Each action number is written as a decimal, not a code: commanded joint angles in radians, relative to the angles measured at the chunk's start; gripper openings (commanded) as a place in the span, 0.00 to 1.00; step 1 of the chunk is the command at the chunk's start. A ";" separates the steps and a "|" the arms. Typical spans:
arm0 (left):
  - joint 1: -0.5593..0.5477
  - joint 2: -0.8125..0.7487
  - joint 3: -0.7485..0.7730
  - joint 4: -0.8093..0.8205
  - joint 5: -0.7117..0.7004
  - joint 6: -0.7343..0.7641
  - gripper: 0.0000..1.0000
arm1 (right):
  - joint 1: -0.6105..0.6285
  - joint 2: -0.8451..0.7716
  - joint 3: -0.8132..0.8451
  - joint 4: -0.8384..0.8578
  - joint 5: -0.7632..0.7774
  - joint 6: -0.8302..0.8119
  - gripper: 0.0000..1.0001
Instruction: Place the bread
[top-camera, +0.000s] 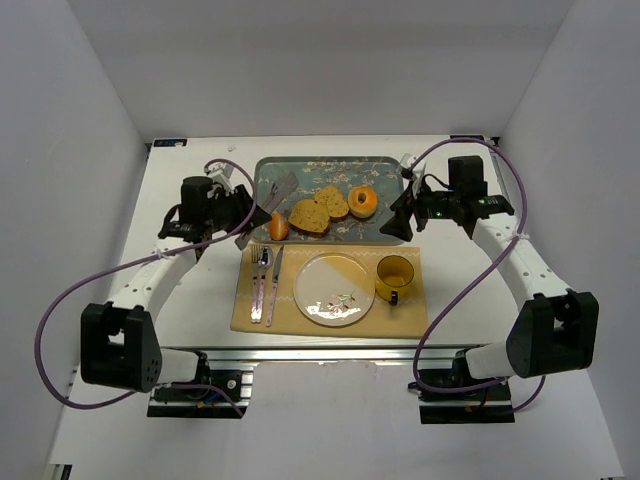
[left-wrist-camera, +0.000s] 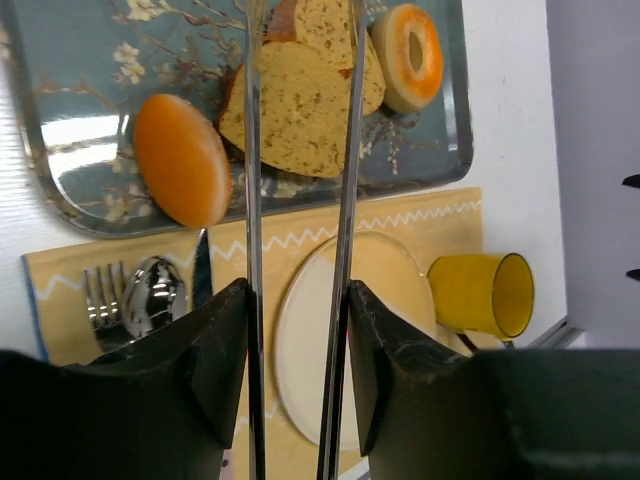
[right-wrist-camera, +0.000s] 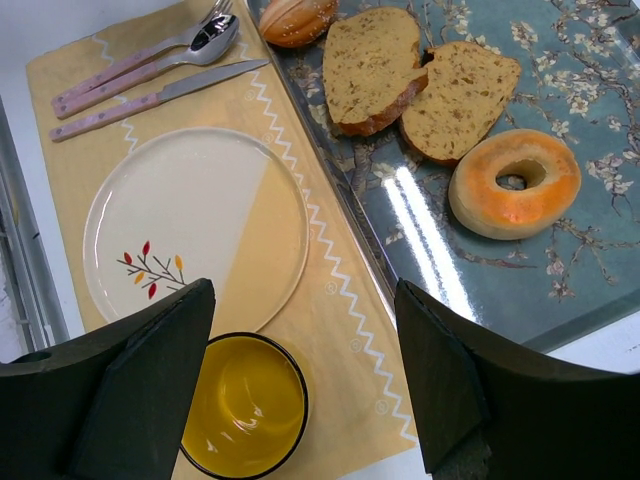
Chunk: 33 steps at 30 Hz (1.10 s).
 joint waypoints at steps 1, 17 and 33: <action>-0.014 0.021 0.061 0.048 0.060 -0.066 0.53 | -0.008 -0.034 0.009 0.019 -0.029 0.015 0.78; -0.022 0.264 0.290 -0.257 0.028 0.307 0.57 | -0.036 -0.059 -0.028 0.028 -0.037 0.027 0.79; -0.022 0.305 0.253 -0.236 0.123 0.360 0.56 | -0.045 -0.048 -0.022 0.034 -0.048 0.037 0.79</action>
